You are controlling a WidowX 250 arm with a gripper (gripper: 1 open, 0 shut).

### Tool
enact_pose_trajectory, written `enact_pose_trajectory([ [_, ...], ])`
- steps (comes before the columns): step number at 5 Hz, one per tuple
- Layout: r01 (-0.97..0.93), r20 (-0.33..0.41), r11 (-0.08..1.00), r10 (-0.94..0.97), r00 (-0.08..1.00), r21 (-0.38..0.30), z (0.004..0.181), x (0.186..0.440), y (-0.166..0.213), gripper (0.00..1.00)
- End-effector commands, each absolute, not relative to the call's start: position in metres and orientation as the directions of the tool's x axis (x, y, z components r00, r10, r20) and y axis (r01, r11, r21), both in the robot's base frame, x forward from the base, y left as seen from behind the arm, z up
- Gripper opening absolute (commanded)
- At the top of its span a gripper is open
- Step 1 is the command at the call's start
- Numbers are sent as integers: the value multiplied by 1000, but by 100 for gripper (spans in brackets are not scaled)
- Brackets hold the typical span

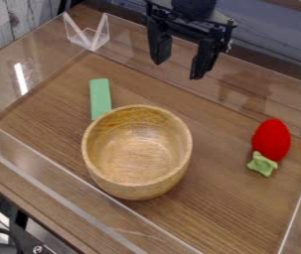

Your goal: Move the red object to the left side of the table

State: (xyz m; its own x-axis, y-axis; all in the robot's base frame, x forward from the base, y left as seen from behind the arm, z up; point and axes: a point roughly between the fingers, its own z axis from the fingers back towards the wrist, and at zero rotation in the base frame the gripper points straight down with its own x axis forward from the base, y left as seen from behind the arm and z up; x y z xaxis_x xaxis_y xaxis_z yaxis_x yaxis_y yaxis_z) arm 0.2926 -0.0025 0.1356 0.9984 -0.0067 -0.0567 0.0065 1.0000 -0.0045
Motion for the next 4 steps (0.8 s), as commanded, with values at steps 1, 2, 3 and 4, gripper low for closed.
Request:
enact_pose_trajectory([
  [1,14,-90,1000,-16,996,-14,121,289,-9,100],
  [2,10,-83,999,-13,996,-37,107,296,-47,100],
  [3,-41,-57,998,38,998,-55,91,306,-84,100],
  [4,-81,-30,994,79,996,-76,75,316,-112,100],
])
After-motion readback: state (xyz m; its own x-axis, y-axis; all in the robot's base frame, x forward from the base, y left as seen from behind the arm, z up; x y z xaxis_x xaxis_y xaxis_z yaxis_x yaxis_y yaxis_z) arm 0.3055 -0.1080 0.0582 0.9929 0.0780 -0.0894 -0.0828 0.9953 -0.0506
